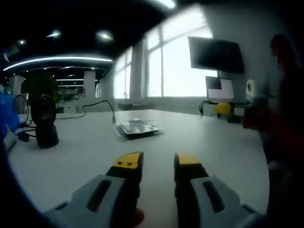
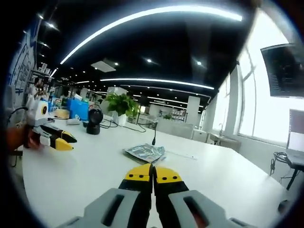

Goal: Clip sheet goods on table flip sheet goods clip sheet goods scan sheet goods put sheet goods back to table

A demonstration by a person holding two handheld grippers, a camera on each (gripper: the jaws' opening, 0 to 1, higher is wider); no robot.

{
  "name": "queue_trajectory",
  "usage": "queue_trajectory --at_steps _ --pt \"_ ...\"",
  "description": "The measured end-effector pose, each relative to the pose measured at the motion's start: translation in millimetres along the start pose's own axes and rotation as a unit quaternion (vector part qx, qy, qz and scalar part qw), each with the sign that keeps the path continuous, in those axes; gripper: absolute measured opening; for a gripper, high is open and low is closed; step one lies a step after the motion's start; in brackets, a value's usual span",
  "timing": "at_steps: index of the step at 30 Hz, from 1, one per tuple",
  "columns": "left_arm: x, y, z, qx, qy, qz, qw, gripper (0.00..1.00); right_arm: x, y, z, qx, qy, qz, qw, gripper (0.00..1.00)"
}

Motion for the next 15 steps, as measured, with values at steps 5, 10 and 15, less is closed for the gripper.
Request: queue_trajectory --at_steps 5,10,15 --pt "0.9 0.4 1 0.002 0.008 0.012 0.9999 0.21 7.7 7 -1 -0.017 0.008 0.009 0.9998 0.0" --pt "2.6 2.2 1 -0.009 0.016 0.017 0.9997 0.2 15.4 14 -1 -0.032 0.008 0.004 0.9994 0.0" --pt "3.5 3.4 1 -0.015 0.018 0.017 0.9996 0.19 21.5 18 -2 -0.039 0.012 0.024 0.9989 0.0"
Point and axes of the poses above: the point that each gripper's makers call its tool centre point, and the gripper's own axes: z roughly forward along the fingers, y roughly to its left, x roughly out of its underside, the point moved 10 cm from there along -z, roughly backward along the fingers, and after that the axes turned 13 degrees about x, right-handed, at the moved point
